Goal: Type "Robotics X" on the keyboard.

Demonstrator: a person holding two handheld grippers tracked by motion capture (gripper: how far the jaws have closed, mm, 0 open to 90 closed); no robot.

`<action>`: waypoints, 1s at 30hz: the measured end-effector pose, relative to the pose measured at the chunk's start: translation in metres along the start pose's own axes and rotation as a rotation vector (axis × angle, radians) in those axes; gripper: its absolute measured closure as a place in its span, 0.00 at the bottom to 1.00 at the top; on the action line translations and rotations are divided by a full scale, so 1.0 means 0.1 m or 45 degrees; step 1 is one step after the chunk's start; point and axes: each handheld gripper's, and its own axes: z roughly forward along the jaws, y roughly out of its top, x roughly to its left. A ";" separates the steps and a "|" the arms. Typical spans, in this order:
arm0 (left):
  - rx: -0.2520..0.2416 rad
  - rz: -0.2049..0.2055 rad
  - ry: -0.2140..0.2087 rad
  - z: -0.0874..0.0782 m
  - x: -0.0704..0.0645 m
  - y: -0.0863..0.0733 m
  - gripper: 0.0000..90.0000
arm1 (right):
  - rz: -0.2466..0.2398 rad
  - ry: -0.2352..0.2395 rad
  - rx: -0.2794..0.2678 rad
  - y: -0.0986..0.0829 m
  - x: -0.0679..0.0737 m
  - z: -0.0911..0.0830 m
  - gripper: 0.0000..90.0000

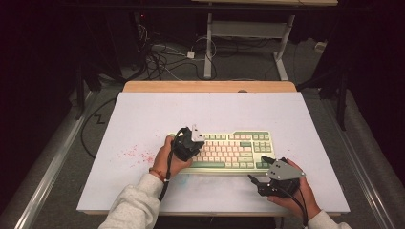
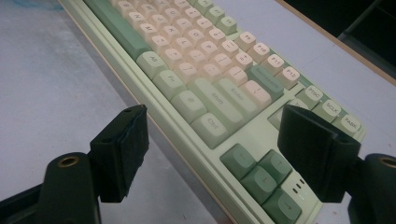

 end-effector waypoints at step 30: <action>-0.122 0.142 0.135 -0.58 -0.05 -0.55 0.86 | 0.027 -0.024 -0.004 0.01 -0.07 -0.03 0.29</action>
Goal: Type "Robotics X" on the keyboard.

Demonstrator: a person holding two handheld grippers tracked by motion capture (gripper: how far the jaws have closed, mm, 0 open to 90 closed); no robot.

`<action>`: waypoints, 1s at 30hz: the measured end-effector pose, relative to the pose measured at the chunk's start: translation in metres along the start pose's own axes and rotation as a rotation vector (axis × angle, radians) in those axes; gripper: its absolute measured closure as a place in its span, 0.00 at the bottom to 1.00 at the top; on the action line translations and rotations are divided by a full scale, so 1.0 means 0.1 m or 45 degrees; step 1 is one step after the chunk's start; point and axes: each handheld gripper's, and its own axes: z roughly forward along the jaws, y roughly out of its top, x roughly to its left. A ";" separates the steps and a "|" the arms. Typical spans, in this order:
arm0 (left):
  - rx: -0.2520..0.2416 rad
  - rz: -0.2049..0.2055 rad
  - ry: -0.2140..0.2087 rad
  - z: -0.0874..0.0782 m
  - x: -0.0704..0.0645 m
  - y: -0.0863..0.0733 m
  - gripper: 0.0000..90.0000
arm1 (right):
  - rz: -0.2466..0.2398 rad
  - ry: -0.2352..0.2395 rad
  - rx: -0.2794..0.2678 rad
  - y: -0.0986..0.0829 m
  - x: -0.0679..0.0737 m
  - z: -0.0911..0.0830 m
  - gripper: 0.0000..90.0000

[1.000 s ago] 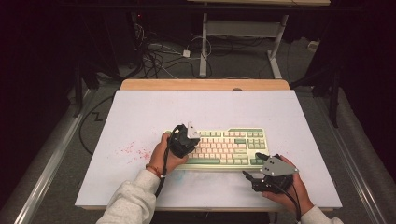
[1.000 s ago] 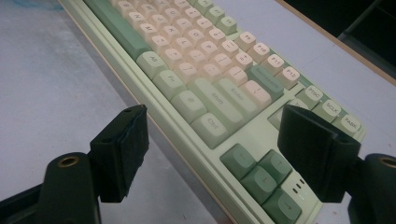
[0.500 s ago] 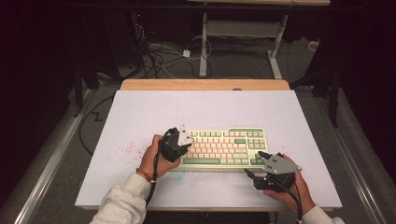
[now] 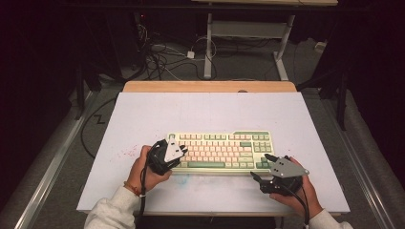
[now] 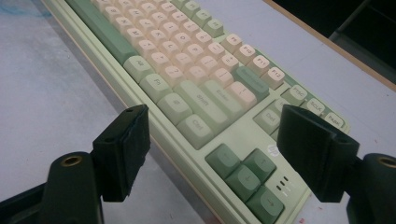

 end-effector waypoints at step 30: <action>-0.057 -0.120 0.129 -0.33 -0.13 -0.67 0.21 | 0.042 0.146 -0.021 0.19 -0.03 0.13 0.65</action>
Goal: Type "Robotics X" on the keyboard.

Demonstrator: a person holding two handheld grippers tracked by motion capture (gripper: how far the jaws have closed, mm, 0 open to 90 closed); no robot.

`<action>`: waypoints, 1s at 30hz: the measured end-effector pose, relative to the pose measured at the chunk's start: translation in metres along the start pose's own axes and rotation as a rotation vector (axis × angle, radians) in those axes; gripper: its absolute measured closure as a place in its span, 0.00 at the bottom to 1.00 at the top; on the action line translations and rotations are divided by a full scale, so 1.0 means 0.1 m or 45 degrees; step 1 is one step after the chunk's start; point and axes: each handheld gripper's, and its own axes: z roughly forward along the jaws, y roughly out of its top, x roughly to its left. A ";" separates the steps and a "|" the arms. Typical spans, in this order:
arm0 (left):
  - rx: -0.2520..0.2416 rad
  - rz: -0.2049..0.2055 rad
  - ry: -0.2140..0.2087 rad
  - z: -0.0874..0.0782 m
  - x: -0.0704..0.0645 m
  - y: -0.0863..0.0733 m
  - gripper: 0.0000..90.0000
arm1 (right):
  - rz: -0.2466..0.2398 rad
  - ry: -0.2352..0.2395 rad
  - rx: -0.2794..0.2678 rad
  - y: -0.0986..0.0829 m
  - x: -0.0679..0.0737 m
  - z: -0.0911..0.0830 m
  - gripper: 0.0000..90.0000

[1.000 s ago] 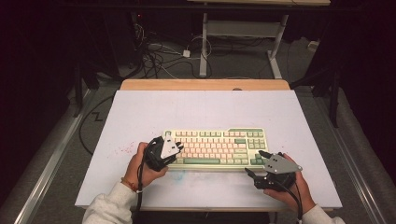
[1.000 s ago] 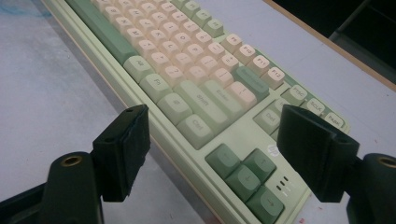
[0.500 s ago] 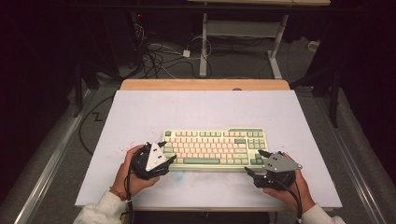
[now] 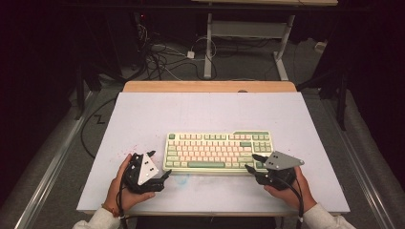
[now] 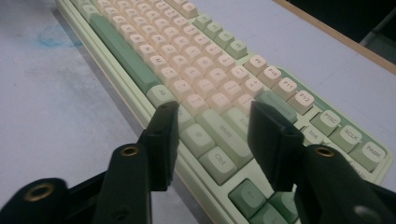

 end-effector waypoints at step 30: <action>0.053 -0.042 -0.030 -0.03 -0.06 -0.14 0.18 | -0.018 0.135 0.118 0.66 0.00 0.83 1.00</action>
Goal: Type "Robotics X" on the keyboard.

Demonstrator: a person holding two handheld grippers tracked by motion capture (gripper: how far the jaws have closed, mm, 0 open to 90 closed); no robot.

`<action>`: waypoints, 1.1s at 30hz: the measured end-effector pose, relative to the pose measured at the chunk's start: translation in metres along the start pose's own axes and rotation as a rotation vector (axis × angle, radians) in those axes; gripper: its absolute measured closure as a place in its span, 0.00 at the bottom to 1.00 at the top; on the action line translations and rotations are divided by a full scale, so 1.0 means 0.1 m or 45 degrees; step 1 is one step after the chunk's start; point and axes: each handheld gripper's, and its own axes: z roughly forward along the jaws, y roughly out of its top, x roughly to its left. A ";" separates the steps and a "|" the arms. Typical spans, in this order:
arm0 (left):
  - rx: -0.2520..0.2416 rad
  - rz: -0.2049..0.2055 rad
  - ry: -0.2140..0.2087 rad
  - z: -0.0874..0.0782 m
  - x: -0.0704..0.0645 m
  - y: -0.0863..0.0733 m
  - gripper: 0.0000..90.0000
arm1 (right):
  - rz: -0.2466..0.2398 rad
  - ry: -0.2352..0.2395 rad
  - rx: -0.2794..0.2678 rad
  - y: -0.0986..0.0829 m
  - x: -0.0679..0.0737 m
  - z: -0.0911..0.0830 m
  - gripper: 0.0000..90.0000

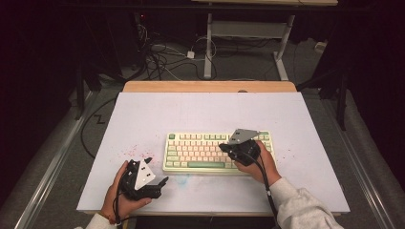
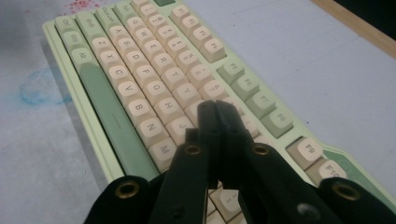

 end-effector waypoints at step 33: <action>0.036 0.020 -0.017 0.03 -0.01 -0.01 0.18 | -0.015 -0.042 0.067 0.08 -0.02 0.21 1.00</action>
